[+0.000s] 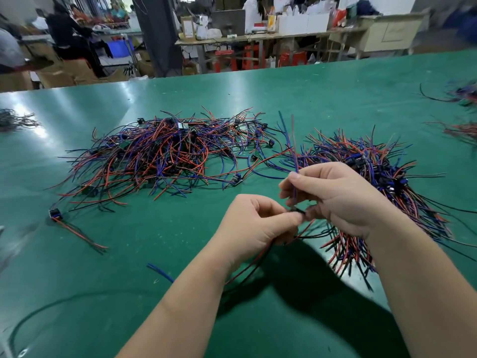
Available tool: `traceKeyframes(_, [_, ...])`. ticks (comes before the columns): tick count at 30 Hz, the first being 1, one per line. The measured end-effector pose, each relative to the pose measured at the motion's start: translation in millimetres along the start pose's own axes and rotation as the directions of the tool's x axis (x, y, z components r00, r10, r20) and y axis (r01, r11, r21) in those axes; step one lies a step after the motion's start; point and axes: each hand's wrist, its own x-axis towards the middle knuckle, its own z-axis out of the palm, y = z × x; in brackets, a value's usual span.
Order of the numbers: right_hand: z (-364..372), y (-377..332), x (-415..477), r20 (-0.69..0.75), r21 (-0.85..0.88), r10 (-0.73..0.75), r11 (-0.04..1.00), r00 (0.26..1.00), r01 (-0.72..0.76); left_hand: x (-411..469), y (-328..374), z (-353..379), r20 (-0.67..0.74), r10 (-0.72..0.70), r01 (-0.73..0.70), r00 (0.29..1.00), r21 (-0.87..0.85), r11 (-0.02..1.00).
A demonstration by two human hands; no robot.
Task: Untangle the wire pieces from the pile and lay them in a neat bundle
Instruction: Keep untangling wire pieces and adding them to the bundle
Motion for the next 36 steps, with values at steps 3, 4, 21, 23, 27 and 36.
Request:
traceKeyframes(3, [-10, -8, -1, -0.127, 0.141, -0.035, 0.989, 0.991, 0.053, -7, -4, -1, 0.26, -0.15, 0.102, 0.954, 0.19, 0.976])
traceKeyframes(4, [-15, -11, -2, -0.165, 0.2, -0.036, 0.977, 0.986, 0.069, -9, -4, 1, 0.34, -0.202, 0.131, 0.918, 0.219, 0.967])
traceKeyframes(21, [-10, -5, 5, -0.48, -0.097, -0.459, 0.875, 0.748, 0.475, 7, 4, -22, -0.152, -0.051, 0.031, 0.987, -0.128, 0.991])
traceKeyframes(23, [0, -1, 2, -0.298, -0.214, -0.49, 0.87, 0.819, 0.443, 9, 3, -19, -0.201, 0.0, -0.024, 0.98, -0.119, 0.993])
traceKeyframes(27, [14, 9, -2, -0.052, -0.536, -0.529, 0.73, 0.847, 0.423, 8, 2, -13, -0.164, 0.122, -0.131, 0.979, -0.044, 0.99])
traceKeyframes(36, [8, 0, -5, -0.198, -0.498, -0.568, 0.761, 0.799, 0.417, 8, -5, -11, -0.075, 0.311, -0.282, 0.947, 0.266, 0.922])
